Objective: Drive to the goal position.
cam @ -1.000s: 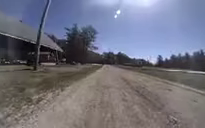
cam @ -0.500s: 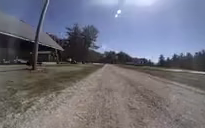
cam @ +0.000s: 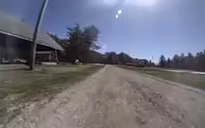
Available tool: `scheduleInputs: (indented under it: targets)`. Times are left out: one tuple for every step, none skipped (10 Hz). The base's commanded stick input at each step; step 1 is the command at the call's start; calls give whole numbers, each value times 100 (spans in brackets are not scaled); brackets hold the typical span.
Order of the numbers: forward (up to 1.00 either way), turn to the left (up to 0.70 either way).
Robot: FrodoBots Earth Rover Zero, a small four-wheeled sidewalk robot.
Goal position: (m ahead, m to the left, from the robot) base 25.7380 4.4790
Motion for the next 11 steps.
scheduleInputs:
  targets:
    - [70,0]
    - [70,0]
    - [70,0]
    - [70,0]
    - [70,0]
    - [70,0]
    - [70,0]
    - [70,0]
    - [70,0]
    - [70,0]
    - [70,0]
